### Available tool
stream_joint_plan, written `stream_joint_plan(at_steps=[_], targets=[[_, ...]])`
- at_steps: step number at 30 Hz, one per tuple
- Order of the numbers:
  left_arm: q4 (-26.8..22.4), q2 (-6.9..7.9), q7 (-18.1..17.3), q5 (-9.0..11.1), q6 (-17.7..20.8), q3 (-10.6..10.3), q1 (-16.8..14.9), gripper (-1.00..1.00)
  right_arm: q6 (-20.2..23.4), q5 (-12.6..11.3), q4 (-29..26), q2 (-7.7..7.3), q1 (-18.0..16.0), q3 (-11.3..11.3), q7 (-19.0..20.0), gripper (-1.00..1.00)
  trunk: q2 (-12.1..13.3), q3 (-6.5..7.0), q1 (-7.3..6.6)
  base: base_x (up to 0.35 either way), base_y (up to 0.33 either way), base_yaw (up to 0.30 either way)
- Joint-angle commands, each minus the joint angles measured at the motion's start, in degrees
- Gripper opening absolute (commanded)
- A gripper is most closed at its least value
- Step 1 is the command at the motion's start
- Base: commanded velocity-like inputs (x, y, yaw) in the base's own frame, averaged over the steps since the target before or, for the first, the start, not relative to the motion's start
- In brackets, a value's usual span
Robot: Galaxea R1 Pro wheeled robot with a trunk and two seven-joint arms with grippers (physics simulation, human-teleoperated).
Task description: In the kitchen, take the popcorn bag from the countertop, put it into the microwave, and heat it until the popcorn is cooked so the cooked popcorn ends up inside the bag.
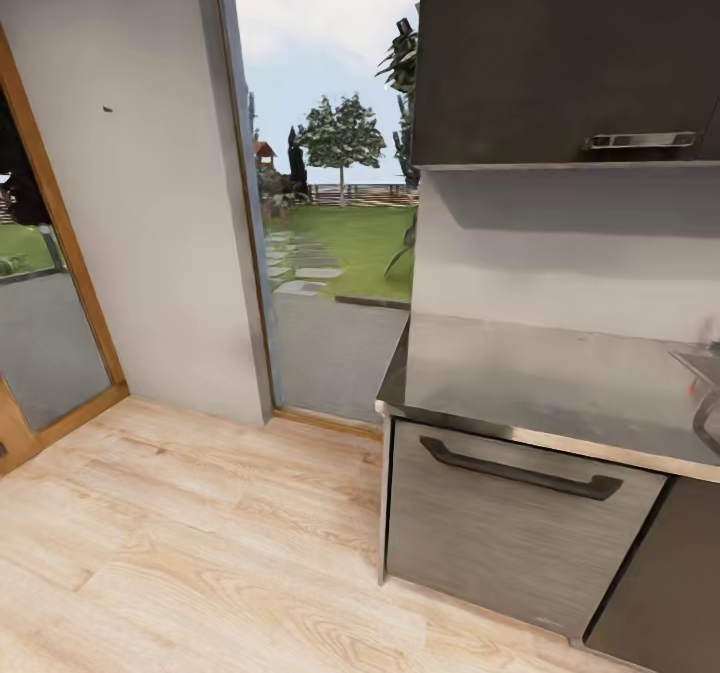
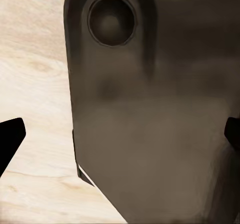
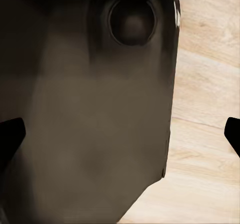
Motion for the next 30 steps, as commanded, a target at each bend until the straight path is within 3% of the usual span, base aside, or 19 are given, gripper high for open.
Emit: stream_joint_plan(at_steps=[1,15,30], targets=[[0.0,0.00,0.0,0.0,0.0,0.0,0.0,1.00,0.0,0.0,0.0,0.00,0.0,0.0,0.0,1.00,0.0,-0.03,0.00,0.000,0.000,0.000],[-2.2,-0.36,-0.1,0.3,-3.1,0.6,0.0,1.00,-1.0,-0.3,0.1,0.50,0.6,-0.2,0.3,1.00,0.0,0.00,0.00,0.000,0.000,-0.010],[-2.2,-0.35,-0.1,0.3,-3.1,0.6,0.0,1.00,-1.7,-0.4,0.1,0.53,0.6,-0.2,0.3,1.00,0.0,0.27,0.00,0.000,0.000,-0.255]])
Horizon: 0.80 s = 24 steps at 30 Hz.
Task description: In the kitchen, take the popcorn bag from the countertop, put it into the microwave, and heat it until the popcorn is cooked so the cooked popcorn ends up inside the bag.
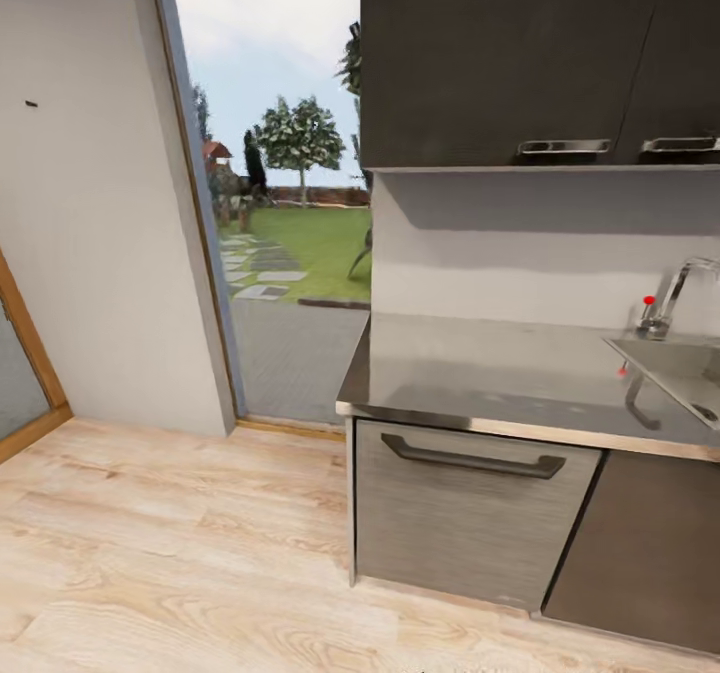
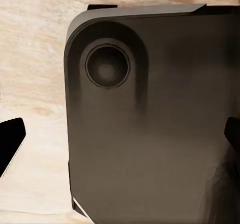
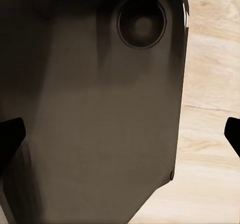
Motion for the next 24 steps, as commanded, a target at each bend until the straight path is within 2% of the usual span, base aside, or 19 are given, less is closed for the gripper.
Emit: stream_joint_plan(at_steps=[1,24], targets=[[0.0,0.00,0.0,0.0,-0.2,0.1,0.0,1.00,-0.2,0.0,0.0,0.01,0.0,0.0,0.0,1.00,0.0,-0.04,0.00,0.000,0.000,-0.294],[-0.1,0.05,0.0,0.0,-0.2,-0.1,0.0,1.00,-0.3,0.0,0.0,-0.08,0.0,-0.1,0.0,1.00,0.0,-0.04,0.00,0.000,0.000,-0.295]])
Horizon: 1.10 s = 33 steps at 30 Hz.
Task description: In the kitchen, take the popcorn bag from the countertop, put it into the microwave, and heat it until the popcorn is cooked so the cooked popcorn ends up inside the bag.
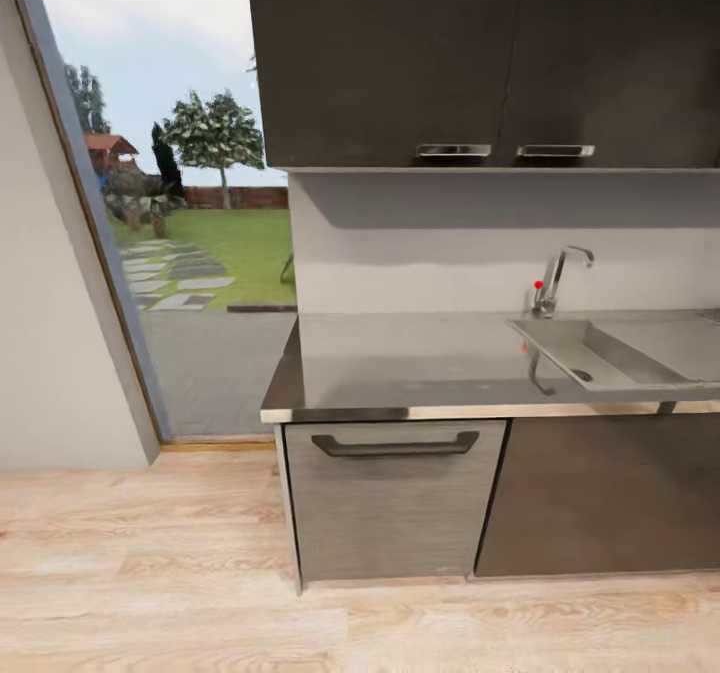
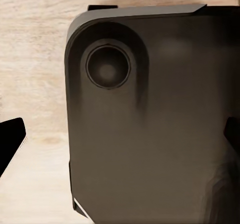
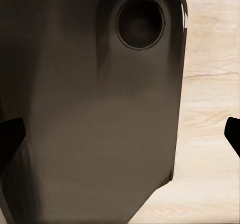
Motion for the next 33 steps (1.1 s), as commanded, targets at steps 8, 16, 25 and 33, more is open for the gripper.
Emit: stream_joint_plan(at_steps=[8,16,25,33], targets=[[-0.2,1.04,0.0,-0.2,-0.2,-0.5,0.0,1.00,-0.3,0.0,0.0,0.08,0.0,0.0,0.0,1.00,0.0,-0.04,0.00,0.000,0.000,-0.295],[-0.2,1.09,0.0,-0.2,-0.2,-0.5,0.0,1.00,-0.6,0.1,0.0,0.07,0.0,0.1,0.0,1.00,0.0,-0.01,0.00,0.000,0.000,-0.295],[-0.2,1.09,0.0,-0.3,-0.2,-0.5,0.0,1.00,-0.9,0.3,0.0,0.08,0.0,0.4,0.1,1.00,0.0,0.22,0.00,0.000,0.000,-0.295],[-0.2,1.09,0.0,-0.3,-0.2,-0.5,0.0,1.00,-2.9,0.0,0.0,0.07,0.0,0.4,0.0,1.00,0.0,0.35,0.00,0.000,0.000,-0.295]])
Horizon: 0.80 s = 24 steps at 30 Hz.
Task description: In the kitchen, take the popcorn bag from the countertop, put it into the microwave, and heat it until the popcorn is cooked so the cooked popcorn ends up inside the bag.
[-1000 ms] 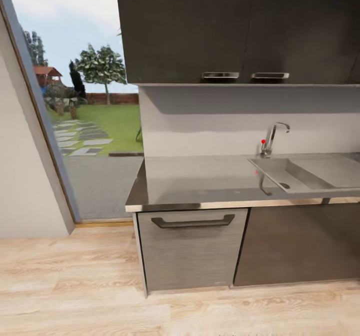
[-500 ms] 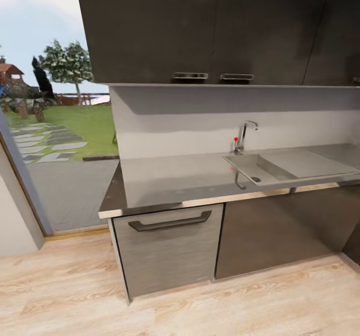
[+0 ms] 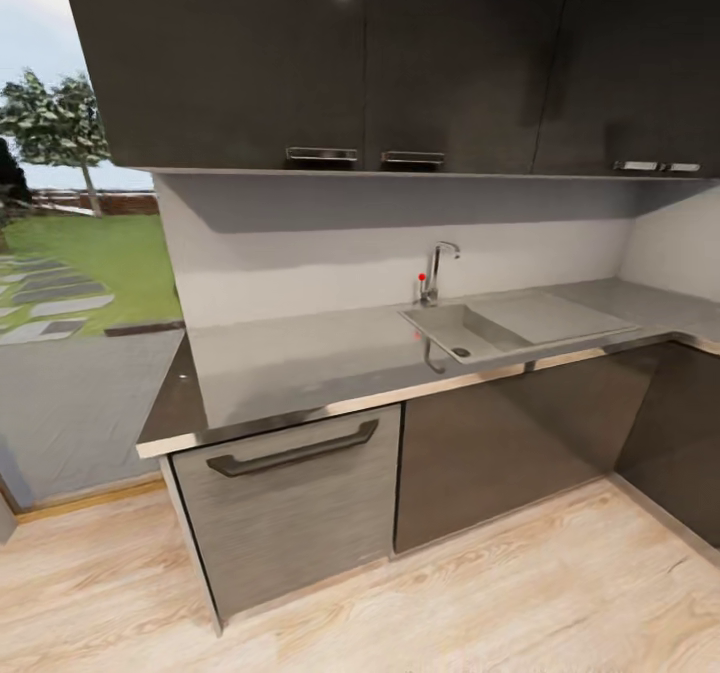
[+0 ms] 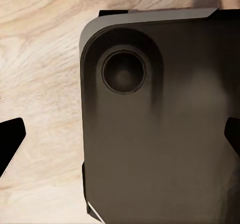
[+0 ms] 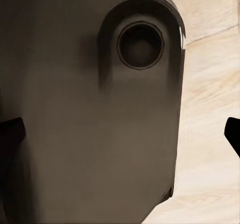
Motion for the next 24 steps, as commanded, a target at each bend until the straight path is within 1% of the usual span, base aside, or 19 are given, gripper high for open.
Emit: stream_joint_plan(at_steps=[1,6,9,13,24], targets=[[0.0,0.01,0.0,0.0,-0.2,0.0,0.0,1.00,-0.2,-0.1,0.0,-0.02,0.0,0.0,0.1,1.00,0.0,-0.04,0.00,0.000,0.000,-0.295],[0.0,0.01,0.0,0.0,-0.2,0.0,0.0,1.00,-0.3,-0.1,0.0,-0.07,0.0,0.0,0.2,1.00,0.0,-0.04,0.00,0.000,0.000,-0.296],[0.0,0.01,0.0,0.0,-0.2,0.0,0.0,1.00,-0.5,-1.3,0.0,-0.07,0.0,-0.1,0.5,1.00,0.0,-0.04,0.00,0.000,0.000,-0.300],[0.0,0.01,0.0,0.0,-0.2,0.0,0.0,1.00,-2.8,-2.3,0.0,-0.02,0.0,-0.2,0.4,1.00,0.0,-0.04,0.00,0.000,0.000,-0.300],[0.0,0.01,0.0,0.0,-0.2,0.0,0.0,1.00,-3.2,-2.7,0.0,-0.06,0.0,-0.2,-0.1,1.00,0.0,-0.04,0.00,0.000,0.000,-0.300]])
